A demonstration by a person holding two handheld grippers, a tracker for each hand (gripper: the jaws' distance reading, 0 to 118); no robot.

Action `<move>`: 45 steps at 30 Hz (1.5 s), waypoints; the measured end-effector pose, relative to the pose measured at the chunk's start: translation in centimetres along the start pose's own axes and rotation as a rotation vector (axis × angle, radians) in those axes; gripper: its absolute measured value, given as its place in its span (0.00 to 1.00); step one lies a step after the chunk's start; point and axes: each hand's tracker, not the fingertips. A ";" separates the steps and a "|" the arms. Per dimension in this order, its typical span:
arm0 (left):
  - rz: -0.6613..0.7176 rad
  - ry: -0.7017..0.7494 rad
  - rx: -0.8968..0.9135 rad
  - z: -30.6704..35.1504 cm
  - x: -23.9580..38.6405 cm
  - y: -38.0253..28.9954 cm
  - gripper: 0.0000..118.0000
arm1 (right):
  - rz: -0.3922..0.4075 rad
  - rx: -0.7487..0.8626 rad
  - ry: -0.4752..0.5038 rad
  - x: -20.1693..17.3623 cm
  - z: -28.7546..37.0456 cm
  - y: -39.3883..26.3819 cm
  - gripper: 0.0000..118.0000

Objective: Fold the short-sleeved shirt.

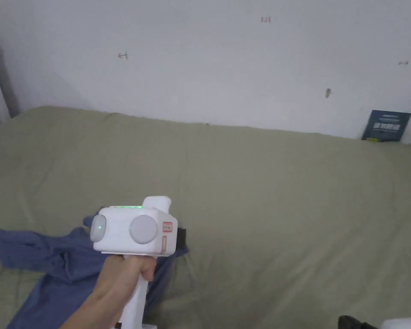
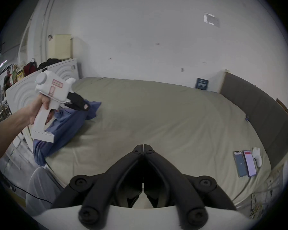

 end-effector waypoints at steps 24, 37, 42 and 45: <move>-0.258 -0.202 -0.206 -13.9 25.9 -4.6 0.75 | -0.221 -0.077 -0.180 10.6 -0.3 -4.4 0.01; -0.158 -0.073 0.212 10.6 10.7 -6.9 0.85 | -0.208 0.062 -0.115 7.0 3.2 -2.1 0.01; -0.131 0.077 0.378 19.1 4.6 -10.8 0.00 | -0.175 0.121 -0.086 4.5 4.2 -1.2 0.01; -0.108 0.142 0.396 21.7 2.2 -13.0 0.00 | -0.161 0.134 -0.081 3.1 4.5 -0.9 0.01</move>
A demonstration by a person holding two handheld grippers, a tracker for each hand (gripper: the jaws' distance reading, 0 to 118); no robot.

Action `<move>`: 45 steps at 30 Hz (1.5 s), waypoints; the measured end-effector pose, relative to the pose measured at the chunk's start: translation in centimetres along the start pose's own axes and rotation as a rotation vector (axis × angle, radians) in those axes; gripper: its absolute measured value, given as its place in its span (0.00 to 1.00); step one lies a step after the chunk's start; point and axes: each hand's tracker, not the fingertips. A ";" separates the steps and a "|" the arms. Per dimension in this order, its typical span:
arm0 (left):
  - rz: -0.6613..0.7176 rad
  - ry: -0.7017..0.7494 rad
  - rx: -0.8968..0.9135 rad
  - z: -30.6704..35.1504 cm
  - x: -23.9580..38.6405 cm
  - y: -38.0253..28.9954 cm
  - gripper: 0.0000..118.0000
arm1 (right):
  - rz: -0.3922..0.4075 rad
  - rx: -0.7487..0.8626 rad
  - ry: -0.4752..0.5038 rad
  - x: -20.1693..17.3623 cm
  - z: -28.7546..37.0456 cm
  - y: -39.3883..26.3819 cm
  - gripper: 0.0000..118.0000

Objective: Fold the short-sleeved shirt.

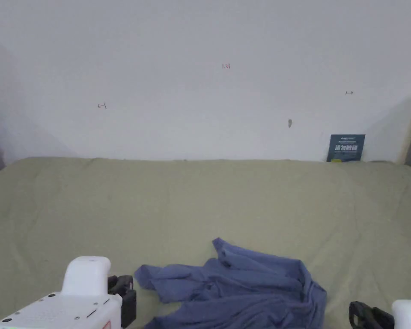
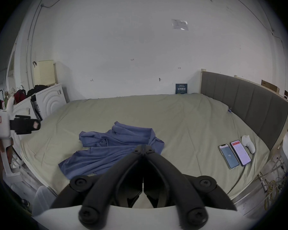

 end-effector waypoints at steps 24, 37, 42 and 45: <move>0.085 -0.014 -0.367 -7.5 -7.2 -6.0 0.04 | 0.020 -0.040 0.034 -2.8 -1.0 -1.9 0.01; 0.032 0.034 -0.620 -18.9 -3.8 -11.0 0.91 | 0.013 -0.134 0.027 -1.8 -3.5 -3.3 0.01; -0.069 0.063 -0.596 -16.5 -2.4 -10.2 0.19 | 0.014 -0.157 0.031 -1.5 -3.9 -3.6 0.01; -0.133 0.028 -0.559 -15.4 -2.2 -9.7 0.00 | 0.000 -0.164 0.038 -1.5 -4.0 -3.7 0.01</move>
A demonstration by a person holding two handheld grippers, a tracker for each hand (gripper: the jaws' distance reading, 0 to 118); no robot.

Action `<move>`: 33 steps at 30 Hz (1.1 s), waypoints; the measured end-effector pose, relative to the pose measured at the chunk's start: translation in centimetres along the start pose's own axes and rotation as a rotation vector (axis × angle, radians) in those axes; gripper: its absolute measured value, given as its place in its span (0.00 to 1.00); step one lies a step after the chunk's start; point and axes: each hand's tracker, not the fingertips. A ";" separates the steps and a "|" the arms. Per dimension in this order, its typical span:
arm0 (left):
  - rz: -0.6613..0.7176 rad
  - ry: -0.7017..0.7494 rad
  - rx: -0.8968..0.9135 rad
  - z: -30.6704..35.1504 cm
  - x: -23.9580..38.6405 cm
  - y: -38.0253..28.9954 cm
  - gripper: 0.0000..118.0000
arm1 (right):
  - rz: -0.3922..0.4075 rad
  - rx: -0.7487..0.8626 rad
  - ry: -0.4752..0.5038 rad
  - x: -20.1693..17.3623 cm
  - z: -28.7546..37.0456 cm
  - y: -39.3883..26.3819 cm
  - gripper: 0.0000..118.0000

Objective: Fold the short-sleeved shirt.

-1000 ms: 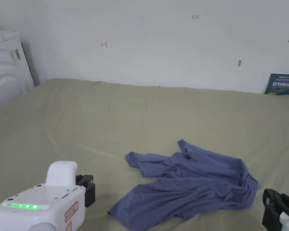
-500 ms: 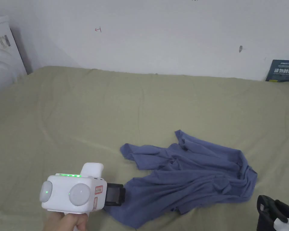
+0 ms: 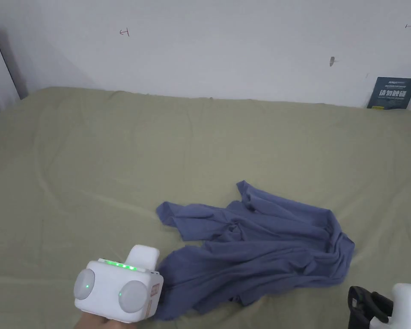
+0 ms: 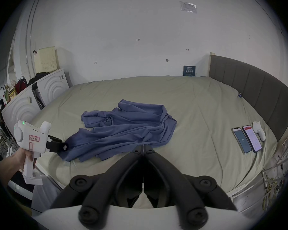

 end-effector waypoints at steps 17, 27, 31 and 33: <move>0.148 -0.169 0.033 -0.1 -1.8 -0.9 0.00 | 0.168 -0.102 0.028 1.3 -11.9 8.0 0.01; 0.129 -0.208 0.031 -0.5 -2.3 -0.7 0.00 | 0.240 -0.356 0.102 0.2 -33.3 19.4 0.98; 0.142 -0.223 0.028 -0.8 -2.6 -0.7 0.00 | 0.245 -0.460 0.115 0.7 -39.3 20.4 0.98; 0.145 -0.231 0.018 -1.1 -2.7 -0.7 0.00 | 0.302 -0.464 0.089 -1.1 -40.8 18.7 0.98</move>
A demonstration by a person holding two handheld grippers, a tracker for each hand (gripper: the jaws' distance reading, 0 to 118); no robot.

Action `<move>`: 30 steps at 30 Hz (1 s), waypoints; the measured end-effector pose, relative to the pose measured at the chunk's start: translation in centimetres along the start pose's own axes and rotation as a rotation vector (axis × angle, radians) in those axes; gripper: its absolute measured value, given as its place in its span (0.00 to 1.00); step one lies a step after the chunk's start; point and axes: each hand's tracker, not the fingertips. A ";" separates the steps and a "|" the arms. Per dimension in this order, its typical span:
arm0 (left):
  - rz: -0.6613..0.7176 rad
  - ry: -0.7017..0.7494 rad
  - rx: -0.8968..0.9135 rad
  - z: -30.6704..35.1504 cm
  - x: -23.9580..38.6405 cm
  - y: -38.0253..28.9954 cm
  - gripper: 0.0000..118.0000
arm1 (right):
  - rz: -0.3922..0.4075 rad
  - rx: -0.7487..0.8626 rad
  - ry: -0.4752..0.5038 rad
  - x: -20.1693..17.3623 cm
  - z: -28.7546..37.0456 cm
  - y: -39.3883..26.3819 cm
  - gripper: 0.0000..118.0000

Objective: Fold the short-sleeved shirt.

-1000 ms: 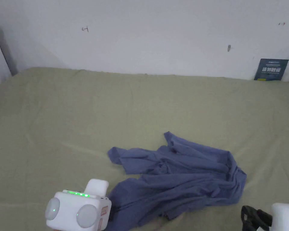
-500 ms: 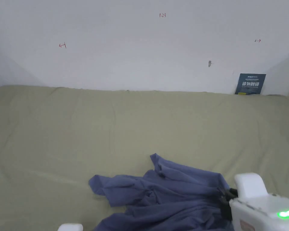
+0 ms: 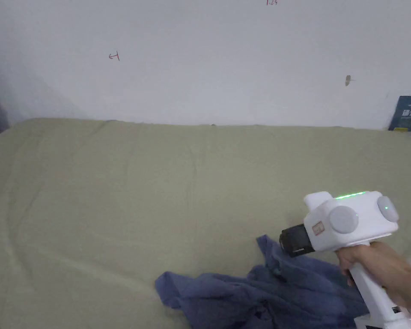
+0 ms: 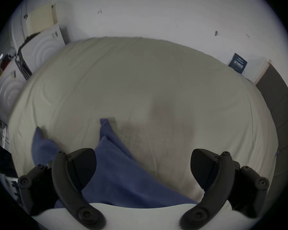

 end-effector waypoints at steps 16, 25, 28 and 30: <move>-0.005 0.003 -0.021 0.2 0.2 0.7 0.00 | 0.065 0.075 -0.018 -0.8 6.1 -0.9 0.04; 0.004 0.148 0.221 8.9 -0.9 5.1 0.00 | -0.151 0.329 -0.129 7.9 27.0 -7.7 0.04; 0.025 0.205 0.315 12.6 -1.9 7.6 0.00 | -0.248 0.388 -0.145 10.7 32.8 -11.5 0.04; 0.032 0.247 0.364 15.4 -2.5 9.5 0.00 | -0.325 0.435 -0.150 12.2 36.3 -14.2 0.04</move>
